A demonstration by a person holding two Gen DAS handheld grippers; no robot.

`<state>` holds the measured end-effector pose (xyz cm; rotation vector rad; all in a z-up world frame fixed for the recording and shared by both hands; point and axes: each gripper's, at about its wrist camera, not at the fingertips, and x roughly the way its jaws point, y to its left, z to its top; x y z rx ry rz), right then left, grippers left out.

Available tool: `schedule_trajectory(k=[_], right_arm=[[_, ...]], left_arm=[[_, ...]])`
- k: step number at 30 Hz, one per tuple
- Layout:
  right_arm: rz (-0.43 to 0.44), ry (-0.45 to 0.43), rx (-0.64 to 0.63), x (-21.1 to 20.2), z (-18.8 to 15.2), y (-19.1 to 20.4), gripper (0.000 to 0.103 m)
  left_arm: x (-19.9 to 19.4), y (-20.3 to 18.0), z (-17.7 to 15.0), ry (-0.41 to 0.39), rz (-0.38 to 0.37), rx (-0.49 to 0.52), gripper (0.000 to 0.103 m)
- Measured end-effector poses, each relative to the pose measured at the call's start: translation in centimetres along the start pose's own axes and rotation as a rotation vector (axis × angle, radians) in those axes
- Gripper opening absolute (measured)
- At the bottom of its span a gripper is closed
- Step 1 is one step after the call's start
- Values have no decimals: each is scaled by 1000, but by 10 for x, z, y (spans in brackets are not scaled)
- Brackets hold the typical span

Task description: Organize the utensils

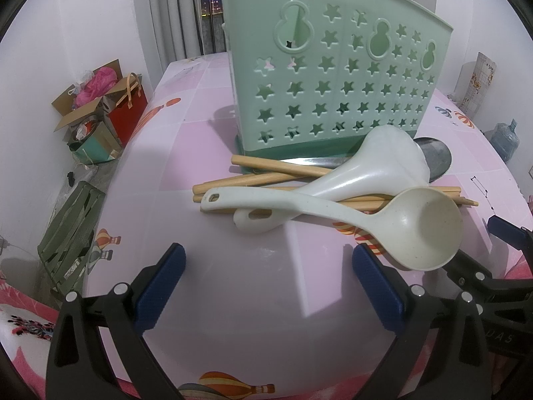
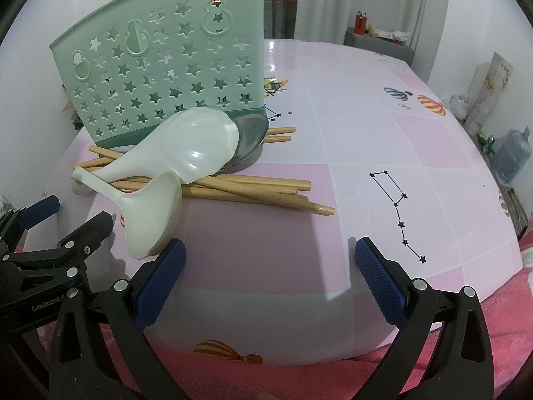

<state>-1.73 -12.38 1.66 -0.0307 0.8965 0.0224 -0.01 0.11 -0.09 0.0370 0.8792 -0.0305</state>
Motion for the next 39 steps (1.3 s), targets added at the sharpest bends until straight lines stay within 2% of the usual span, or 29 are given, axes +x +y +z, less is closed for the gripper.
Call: schedule_trajectory(k=[39], right_arm=[[2, 12, -1, 1, 0, 0, 97]], left_arm=[[0, 0, 0, 0, 0, 0, 98]])
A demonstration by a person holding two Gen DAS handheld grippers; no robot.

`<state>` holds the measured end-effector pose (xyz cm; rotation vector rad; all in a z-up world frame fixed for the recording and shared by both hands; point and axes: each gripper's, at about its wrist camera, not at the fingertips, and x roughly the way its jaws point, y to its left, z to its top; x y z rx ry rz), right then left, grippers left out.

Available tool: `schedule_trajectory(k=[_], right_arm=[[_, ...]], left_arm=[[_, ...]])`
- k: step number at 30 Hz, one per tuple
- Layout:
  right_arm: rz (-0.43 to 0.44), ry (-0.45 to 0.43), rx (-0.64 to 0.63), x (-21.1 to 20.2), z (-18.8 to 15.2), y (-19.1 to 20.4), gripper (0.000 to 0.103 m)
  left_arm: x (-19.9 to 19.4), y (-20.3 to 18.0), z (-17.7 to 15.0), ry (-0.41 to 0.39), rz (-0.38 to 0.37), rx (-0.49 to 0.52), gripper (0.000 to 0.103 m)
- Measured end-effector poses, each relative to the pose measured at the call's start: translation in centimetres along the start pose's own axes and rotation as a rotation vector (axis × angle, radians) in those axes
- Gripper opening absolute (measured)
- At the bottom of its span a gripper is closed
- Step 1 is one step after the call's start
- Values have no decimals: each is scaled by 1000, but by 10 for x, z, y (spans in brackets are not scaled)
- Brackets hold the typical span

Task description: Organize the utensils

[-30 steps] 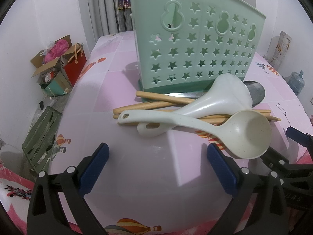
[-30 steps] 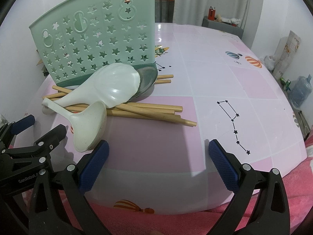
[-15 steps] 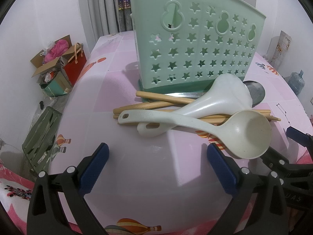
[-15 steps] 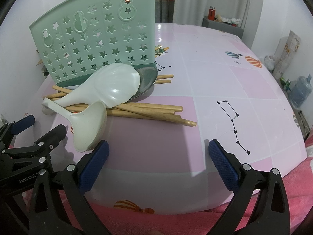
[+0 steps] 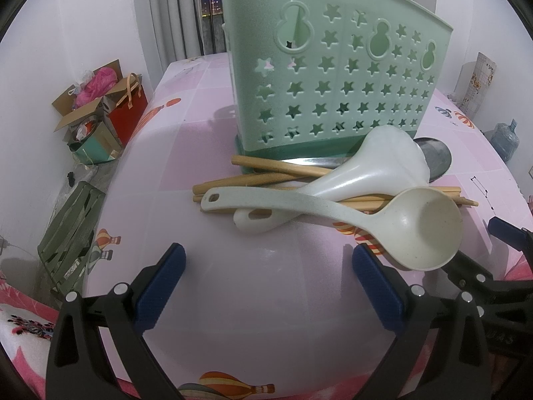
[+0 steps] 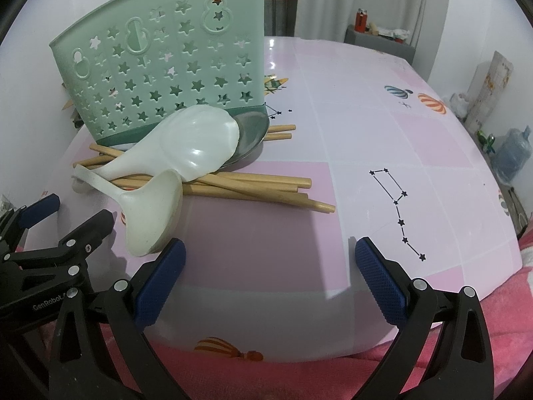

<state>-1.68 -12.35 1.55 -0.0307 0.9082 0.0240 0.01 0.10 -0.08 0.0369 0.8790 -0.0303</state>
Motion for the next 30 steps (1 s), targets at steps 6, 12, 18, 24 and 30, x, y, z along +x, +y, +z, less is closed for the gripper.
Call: schedule_trajectory(k=[6, 12, 18, 24, 30], right_arm=[[47, -1, 28, -1, 2, -9, 97], [152, -26, 162, -9, 1, -36, 96], [197, -62, 294, -19, 5, -62, 84], [224, -76, 289, -28, 20, -67, 73], [256, -81, 225, -36, 35, -55, 65]], left_arm=[[-3, 3, -1, 9, -7, 0, 98], [-22, 13, 0, -55, -32, 37, 92], [-57, -32, -5, -208, -227, 342, 82], [-41, -86, -6, -192, -267, 571, 55], [-20, -98, 4, -132, -211, 572, 12]])
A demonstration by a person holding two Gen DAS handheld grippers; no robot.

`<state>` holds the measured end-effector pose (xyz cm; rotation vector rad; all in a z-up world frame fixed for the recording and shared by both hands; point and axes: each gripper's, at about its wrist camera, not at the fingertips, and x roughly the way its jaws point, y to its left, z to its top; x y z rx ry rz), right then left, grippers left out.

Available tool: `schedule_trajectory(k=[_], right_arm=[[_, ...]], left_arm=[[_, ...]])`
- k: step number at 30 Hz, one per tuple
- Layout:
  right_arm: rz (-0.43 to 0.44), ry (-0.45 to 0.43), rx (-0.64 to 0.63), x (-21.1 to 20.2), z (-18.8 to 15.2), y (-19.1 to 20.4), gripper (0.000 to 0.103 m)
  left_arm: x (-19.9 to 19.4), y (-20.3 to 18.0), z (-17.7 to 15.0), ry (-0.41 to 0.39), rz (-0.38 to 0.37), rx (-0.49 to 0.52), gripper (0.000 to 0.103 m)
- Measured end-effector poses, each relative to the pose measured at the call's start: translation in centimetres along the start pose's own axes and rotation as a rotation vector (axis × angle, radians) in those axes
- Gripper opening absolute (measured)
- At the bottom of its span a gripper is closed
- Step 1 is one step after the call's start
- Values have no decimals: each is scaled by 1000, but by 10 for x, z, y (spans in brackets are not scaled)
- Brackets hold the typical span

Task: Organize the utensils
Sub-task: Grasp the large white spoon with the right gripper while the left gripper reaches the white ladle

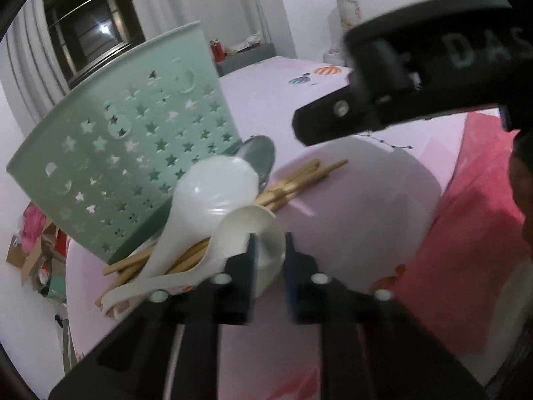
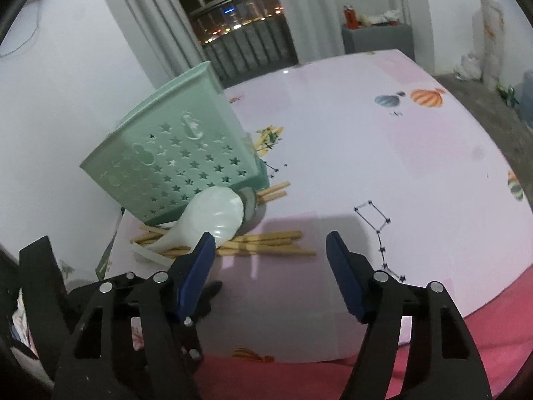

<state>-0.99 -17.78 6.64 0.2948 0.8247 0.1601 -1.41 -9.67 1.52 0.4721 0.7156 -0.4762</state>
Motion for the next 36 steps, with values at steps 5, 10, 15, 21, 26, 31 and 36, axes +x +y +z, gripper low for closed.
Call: schedule_trajectory(k=[5, 10, 15, 21, 26, 31, 36], right_arm=[[90, 40, -21, 5, 10, 8, 61], [191, 130, -59, 21, 12, 23, 57], [190, 200, -72, 39, 8, 31, 44], [183, 238, -107, 50, 3, 41, 43], [182, 233, -159, 59, 5, 57, 48], [168, 207, -164, 72, 12, 65, 48], [112, 179, -169, 79, 19, 62, 49]], left_arm=[[-8, 8, 4, -48, -15, -25, 8], [-21, 25, 7, -104, -28, -20, 7], [-32, 52, 7, -122, -45, -64, 6], [-41, 83, 1, -148, -49, -172, 6], [-29, 101, 0, -153, -56, -200, 7], [-22, 105, -13, -87, 3, -183, 8], [-8, 103, -14, -35, 49, -162, 9]])
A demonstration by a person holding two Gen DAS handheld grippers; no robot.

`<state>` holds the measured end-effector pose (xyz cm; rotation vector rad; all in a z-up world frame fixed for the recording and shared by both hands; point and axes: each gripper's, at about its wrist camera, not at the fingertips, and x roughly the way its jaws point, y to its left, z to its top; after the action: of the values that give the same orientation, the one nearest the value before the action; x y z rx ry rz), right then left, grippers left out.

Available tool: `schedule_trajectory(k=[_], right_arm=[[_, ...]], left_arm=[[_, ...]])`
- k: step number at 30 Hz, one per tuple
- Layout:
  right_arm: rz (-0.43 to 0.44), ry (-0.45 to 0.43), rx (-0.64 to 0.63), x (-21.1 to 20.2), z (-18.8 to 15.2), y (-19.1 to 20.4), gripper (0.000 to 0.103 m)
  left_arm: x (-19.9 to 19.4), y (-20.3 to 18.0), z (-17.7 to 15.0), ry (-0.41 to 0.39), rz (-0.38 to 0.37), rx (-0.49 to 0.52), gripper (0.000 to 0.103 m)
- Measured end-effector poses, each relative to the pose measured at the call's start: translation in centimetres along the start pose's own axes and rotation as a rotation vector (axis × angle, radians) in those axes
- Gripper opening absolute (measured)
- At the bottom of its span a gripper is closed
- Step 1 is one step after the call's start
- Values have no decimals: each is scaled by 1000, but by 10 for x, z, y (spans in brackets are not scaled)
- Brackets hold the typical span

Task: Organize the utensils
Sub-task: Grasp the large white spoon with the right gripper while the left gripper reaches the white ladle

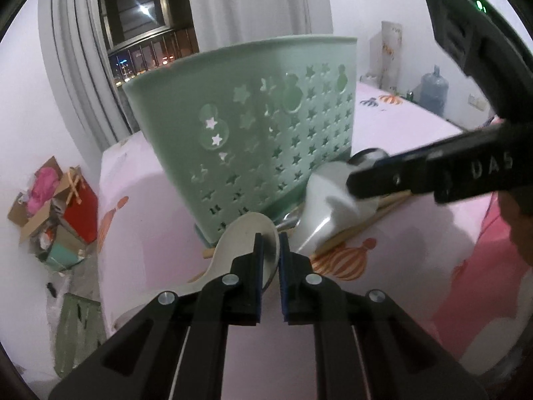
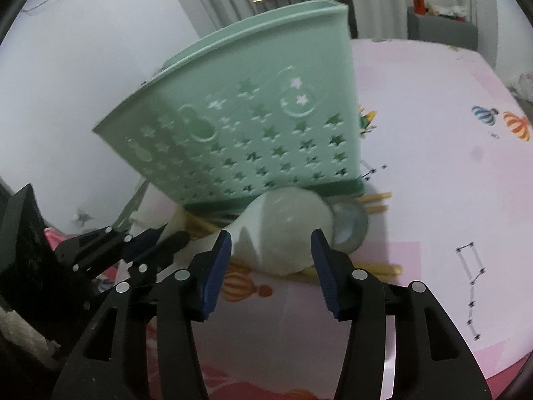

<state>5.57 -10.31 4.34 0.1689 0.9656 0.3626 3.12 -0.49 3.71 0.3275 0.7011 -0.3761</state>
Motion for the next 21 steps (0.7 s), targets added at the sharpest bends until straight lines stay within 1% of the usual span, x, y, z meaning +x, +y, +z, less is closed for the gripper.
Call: schedule_trajectory(k=[3, 5, 7, 9, 10, 12, 14, 15, 18, 20, 21], right_arm=[[-13, -6, 2, 1, 7, -6, 52], [-30, -1, -12, 7, 11, -6, 54], [-57, 1, -20, 15, 14, -7, 61], [-51, -1, -29, 18, 13, -11, 64], [-58, -7, -40, 18, 12, -13, 67], [-62, 7, -54, 17, 7, -12, 69], [-41, 35, -45, 25, 6, -10, 69], [-15, 47, -25, 31, 4, -11, 69], [4, 46, 11, 33, 1, -13, 69], [27, 49, 36, 34, -1, -18, 68], [40, 47, 60, 35, -1, -23, 63]], left_arm=[[4, -2, 1, 21, 14, 14, 9], [8, -2, 1, 42, 21, 10, 12], [10, 1, -1, 53, 26, -3, 15], [12, 2, 0, 63, 15, -16, 17], [13, 3, -1, 68, 1, -22, 17], [13, 7, -1, 66, -22, -33, 15], [16, 12, -2, 62, -41, -41, 15], [16, 12, -2, 58, -44, -40, 15], [16, 10, -3, 47, -63, -30, 15], [14, 6, -4, 44, -61, -22, 15], [14, 5, -5, 43, -63, -21, 15]])
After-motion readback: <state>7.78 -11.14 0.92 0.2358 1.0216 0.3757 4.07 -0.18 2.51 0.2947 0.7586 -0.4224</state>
